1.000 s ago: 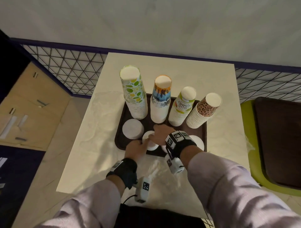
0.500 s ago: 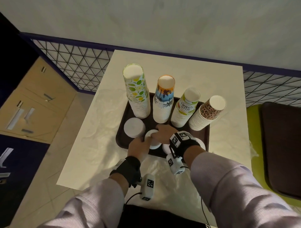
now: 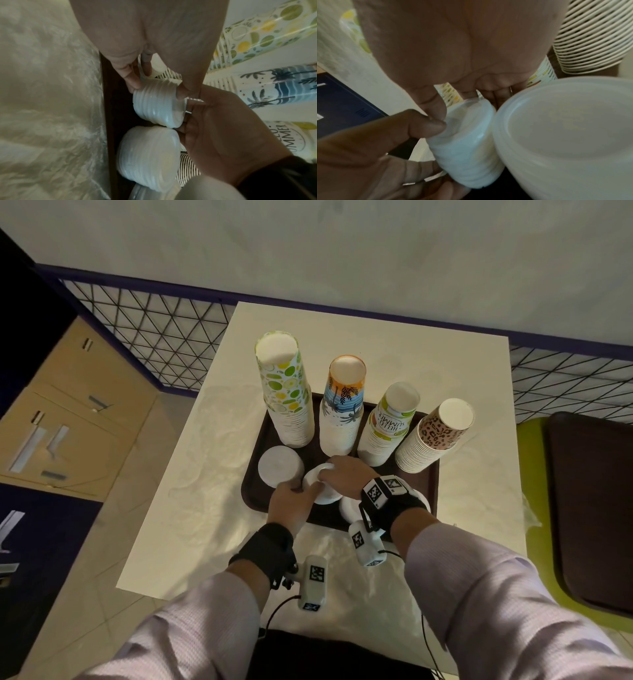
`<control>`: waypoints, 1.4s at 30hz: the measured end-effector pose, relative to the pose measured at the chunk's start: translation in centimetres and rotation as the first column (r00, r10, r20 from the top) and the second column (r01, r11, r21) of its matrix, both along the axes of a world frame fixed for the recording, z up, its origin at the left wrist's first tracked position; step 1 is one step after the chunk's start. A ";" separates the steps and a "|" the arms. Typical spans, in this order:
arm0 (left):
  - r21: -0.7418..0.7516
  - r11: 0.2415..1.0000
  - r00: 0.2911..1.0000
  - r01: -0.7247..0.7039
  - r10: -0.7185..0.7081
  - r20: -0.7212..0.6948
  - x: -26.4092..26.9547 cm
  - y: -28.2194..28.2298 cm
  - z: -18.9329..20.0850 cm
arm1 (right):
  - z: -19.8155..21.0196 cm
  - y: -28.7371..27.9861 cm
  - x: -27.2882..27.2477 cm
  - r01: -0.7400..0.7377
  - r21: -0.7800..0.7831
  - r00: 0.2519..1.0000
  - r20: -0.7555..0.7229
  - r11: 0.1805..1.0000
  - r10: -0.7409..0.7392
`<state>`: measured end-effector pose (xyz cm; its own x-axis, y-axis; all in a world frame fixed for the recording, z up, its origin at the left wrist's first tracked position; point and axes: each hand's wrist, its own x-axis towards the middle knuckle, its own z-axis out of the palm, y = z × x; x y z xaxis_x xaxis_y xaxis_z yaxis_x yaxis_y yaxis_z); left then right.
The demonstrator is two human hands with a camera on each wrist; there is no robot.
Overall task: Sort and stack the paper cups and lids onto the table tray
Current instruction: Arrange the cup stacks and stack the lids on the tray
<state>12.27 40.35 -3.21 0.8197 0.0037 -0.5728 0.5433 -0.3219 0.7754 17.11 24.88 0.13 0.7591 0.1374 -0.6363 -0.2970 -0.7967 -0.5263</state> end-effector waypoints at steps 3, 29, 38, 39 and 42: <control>-0.043 0.999 0.998 -0.031 0.029 -0.055 0.1 0.0 -0.3 | 0.4 0.0 -0.1 -0.001 0.008 1.000 0.027 1.000 0.000; -0.367 0.930 0.999 -0.008 0.025 0.041 -0.2 -0.6 7.6 | 6.3 -2.8 -7.0 0.221 0.353 0.858 0.373 0.909 -0.353; -0.372 0.911 0.981 0.181 -0.142 0.131 -2.7 -4.7 8.4 | 6.0 -6.5 -11.4 0.497 0.670 0.746 -0.005 0.552 -0.666; -0.361 0.909 0.976 0.211 -0.176 0.128 -3.0 -5.2 8.4 | 5.9 -7.0 -11.8 0.522 0.680 0.729 -0.041 0.516 -0.683; -0.316 0.896 0.950 0.312 -0.299 0.092 -3.8 -6.4 8.7 | 5.6 -8.9 -13.3 0.565 0.698 0.698 -0.119 0.441 -0.706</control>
